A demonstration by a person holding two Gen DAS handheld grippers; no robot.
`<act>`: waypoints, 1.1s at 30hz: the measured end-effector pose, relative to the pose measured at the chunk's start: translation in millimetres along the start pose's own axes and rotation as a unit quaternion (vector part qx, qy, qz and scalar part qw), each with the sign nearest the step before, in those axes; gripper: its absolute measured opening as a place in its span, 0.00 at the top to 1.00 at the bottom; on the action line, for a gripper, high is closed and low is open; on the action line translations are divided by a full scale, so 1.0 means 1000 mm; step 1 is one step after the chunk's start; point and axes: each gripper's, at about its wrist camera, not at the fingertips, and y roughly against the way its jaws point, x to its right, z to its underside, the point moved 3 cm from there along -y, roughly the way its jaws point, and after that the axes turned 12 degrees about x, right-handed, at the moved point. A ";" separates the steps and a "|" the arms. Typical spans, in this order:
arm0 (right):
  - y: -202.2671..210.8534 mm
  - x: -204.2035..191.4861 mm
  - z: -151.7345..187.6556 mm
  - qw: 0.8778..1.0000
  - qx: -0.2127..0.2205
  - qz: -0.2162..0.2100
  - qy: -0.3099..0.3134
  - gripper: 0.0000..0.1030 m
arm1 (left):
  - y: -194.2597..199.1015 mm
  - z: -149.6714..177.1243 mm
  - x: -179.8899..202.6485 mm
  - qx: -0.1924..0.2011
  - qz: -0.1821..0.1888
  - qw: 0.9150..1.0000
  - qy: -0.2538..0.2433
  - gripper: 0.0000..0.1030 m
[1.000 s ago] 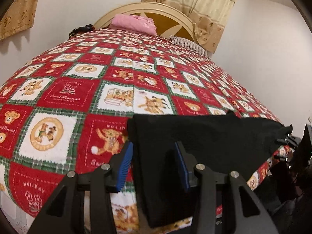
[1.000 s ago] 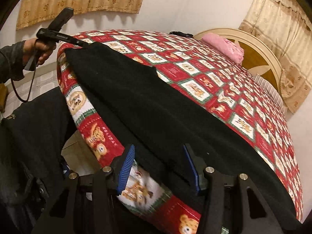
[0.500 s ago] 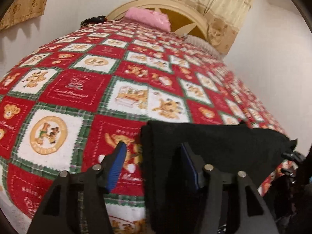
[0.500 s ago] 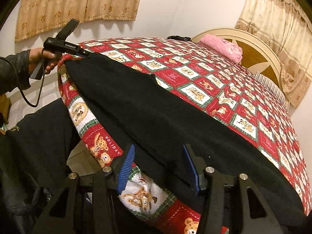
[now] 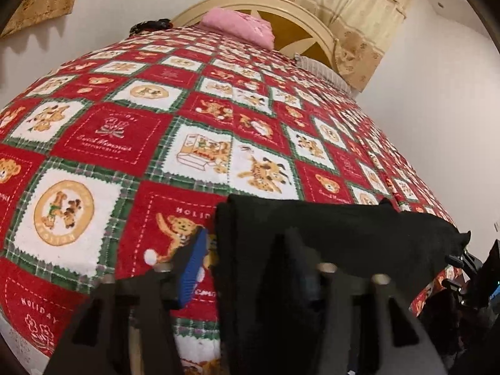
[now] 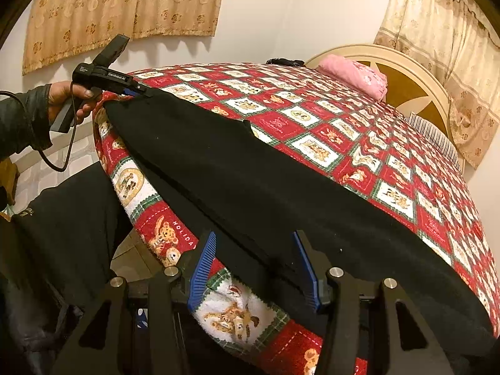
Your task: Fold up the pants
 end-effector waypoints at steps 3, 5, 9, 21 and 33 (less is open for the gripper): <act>-0.001 0.001 0.000 1.000 0.001 0.007 0.000 0.50 | 0.000 -0.001 0.008 0.001 0.013 1.000 -0.016 0.86; -0.002 0.002 -0.002 1.000 0.003 0.013 0.001 0.50 | 0.000 -0.004 0.012 0.000 0.020 1.000 -0.021 0.86; -0.003 0.003 -0.002 1.000 0.007 0.023 0.014 0.50 | 0.006 -0.025 0.009 0.024 0.040 0.999 0.013 0.88; -0.026 -0.015 0.014 0.992 -0.024 0.047 0.115 0.50 | -0.017 -0.014 -0.009 -0.001 0.036 0.998 0.060 0.88; -0.014 -0.033 0.018 0.985 -0.056 0.043 0.156 0.98 | -0.018 -0.014 -0.012 0.002 0.046 0.997 0.060 0.88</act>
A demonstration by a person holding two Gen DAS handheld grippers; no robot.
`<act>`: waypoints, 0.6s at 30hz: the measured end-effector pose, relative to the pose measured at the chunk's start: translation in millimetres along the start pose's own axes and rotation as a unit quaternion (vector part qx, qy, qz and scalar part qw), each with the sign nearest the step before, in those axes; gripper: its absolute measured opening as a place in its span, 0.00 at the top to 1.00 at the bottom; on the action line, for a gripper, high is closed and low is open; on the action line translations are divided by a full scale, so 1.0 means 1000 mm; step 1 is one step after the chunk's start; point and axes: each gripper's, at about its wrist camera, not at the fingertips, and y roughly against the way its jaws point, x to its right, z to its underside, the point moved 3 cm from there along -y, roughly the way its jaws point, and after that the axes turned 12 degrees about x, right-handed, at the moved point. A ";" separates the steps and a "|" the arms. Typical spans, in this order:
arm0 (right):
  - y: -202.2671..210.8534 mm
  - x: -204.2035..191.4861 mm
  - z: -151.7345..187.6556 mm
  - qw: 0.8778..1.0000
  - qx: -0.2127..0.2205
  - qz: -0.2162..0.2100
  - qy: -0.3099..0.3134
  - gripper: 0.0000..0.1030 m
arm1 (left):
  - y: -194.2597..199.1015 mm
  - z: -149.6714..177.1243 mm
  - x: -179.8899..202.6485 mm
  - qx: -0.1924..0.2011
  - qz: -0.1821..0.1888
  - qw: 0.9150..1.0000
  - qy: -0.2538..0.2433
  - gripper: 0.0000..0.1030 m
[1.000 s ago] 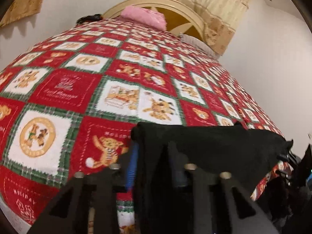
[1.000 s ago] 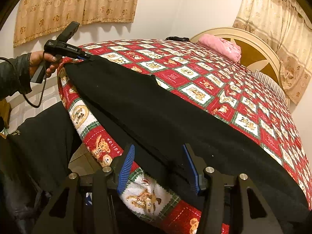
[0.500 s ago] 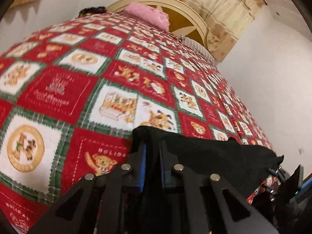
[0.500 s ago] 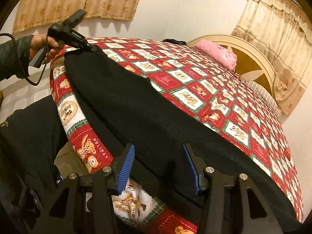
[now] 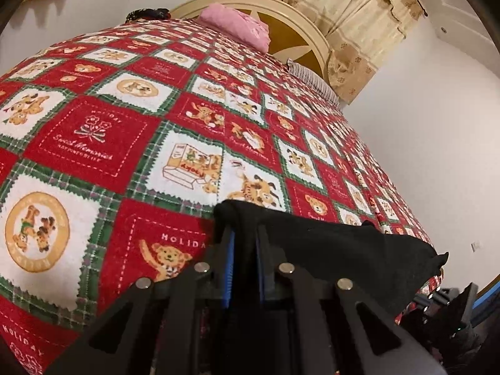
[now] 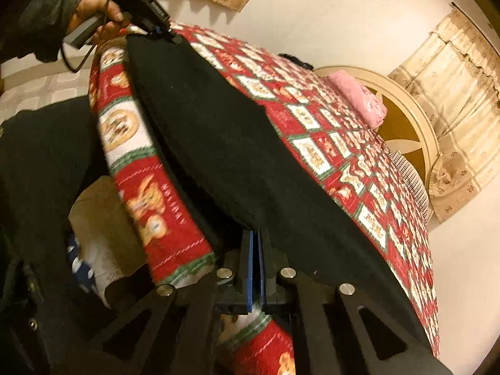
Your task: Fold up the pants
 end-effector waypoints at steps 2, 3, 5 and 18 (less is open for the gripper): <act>-0.009 -0.005 0.011 1.000 -0.016 -0.004 0.006 0.98 | 0.000 0.001 0.000 0.002 0.000 1.000 -0.003 0.87; -0.012 -0.006 0.013 1.000 -0.019 -0.002 0.009 0.98 | 0.001 0.001 0.002 0.004 -0.001 1.000 -0.008 0.85; -0.016 -0.003 0.014 1.000 -0.027 -0.012 -0.003 0.98 | 0.004 0.001 0.006 0.006 -0.009 1.000 -0.025 0.81; 0.008 0.073 -0.027 0.985 0.036 -0.079 -0.146 0.55 | 0.066 -0.004 0.049 0.092 -0.047 0.983 -0.155 0.53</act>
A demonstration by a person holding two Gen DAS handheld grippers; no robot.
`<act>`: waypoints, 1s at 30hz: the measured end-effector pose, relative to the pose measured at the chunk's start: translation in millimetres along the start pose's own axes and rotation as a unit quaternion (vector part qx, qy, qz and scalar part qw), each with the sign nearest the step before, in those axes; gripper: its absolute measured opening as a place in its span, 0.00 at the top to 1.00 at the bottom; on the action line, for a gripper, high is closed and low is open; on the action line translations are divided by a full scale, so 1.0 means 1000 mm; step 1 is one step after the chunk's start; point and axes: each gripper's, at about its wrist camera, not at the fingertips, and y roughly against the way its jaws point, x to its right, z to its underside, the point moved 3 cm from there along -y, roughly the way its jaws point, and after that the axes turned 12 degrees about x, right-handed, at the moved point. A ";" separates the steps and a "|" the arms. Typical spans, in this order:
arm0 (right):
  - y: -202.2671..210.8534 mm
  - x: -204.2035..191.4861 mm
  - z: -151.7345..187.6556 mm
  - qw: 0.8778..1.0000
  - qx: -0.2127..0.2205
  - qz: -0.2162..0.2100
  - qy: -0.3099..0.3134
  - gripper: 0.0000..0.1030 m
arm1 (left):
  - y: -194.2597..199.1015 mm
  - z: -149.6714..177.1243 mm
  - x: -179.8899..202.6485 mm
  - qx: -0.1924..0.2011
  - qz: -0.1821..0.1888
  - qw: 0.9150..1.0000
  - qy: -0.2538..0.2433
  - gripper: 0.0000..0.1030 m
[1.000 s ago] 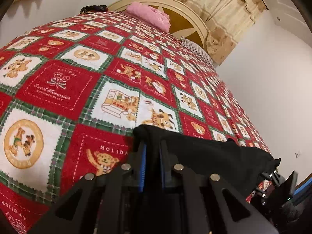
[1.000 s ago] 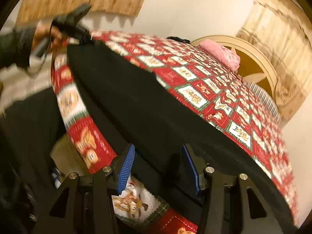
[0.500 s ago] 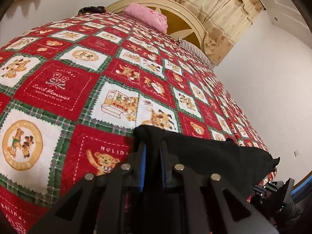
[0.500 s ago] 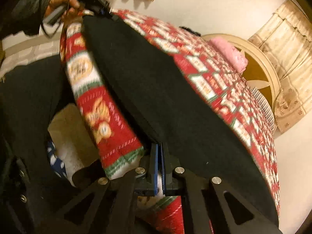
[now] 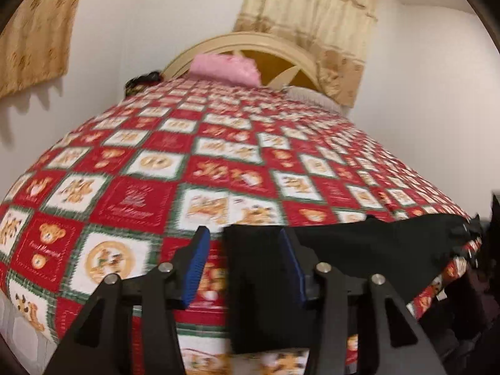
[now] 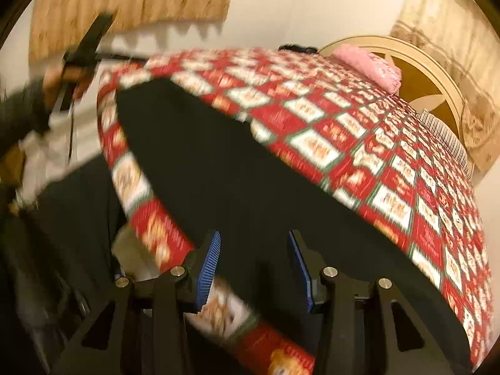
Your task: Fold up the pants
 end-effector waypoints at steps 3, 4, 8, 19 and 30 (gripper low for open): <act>-0.019 0.007 -0.018 1.000 0.012 0.001 0.000 0.55 | -0.007 0.009 0.030 -0.010 0.043 0.999 -0.014 0.53; -0.027 0.008 -0.024 1.000 0.013 -0.004 -0.003 0.55 | -0.010 0.013 0.038 -0.016 0.053 0.998 -0.018 0.52; -0.054 0.009 -0.041 1.000 0.009 -0.020 -0.013 0.55 | -0.027 0.036 0.060 -0.043 0.061 0.996 -0.054 0.52; -0.143 0.031 -0.066 0.980 -0.017 -0.090 -0.178 0.55 | -0.039 0.063 0.058 -0.067 0.068 0.995 -0.036 0.52; -0.191 0.033 -0.052 0.938 -0.073 -0.143 -0.307 0.93 | -0.041 0.067 0.065 -0.057 0.075 0.994 -0.053 0.40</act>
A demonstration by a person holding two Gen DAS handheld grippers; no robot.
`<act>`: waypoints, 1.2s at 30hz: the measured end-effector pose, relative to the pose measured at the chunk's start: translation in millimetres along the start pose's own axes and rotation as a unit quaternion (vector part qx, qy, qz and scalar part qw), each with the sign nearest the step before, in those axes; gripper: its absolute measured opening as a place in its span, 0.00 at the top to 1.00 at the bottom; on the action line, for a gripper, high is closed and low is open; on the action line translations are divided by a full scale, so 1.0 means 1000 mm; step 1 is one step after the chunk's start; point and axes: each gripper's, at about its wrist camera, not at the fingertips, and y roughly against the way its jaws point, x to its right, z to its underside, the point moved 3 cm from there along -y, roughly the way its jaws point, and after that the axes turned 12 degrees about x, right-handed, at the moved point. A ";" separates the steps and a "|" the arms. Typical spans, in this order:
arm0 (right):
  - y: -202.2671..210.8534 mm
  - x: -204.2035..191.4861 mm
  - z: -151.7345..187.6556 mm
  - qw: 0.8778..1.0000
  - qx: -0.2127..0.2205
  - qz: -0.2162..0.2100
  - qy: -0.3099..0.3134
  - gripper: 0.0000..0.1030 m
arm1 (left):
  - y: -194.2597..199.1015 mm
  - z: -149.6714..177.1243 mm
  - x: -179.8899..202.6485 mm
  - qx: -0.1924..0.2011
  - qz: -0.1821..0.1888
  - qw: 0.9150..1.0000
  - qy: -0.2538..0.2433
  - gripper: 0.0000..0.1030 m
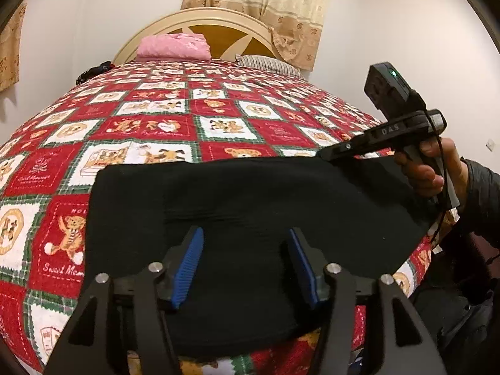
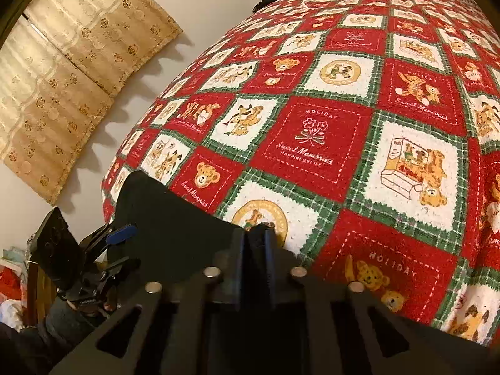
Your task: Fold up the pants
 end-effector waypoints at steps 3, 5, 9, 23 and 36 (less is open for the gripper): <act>-0.006 0.004 -0.003 1.000 0.004 0.027 -0.001 0.95 | -0.002 0.002 0.005 0.000 -0.004 1.000 -0.016 0.36; -0.012 0.010 -0.003 0.999 0.002 0.034 -0.002 0.95 | -0.003 0.002 0.007 -0.001 -0.006 1.000 -0.021 0.34; -0.008 0.003 -0.004 0.999 0.010 0.044 0.021 0.95 | -0.001 -0.003 0.009 -0.011 -0.016 1.000 -0.015 0.33; 0.232 0.077 0.052 0.973 0.149 0.178 -0.003 0.64 | -0.020 -0.026 0.124 -0.032 0.106 0.989 -0.094 0.33; 0.436 0.170 0.154 0.875 0.246 0.362 -0.208 0.54 | -0.080 -0.021 0.253 -0.083 0.239 0.954 -0.161 0.33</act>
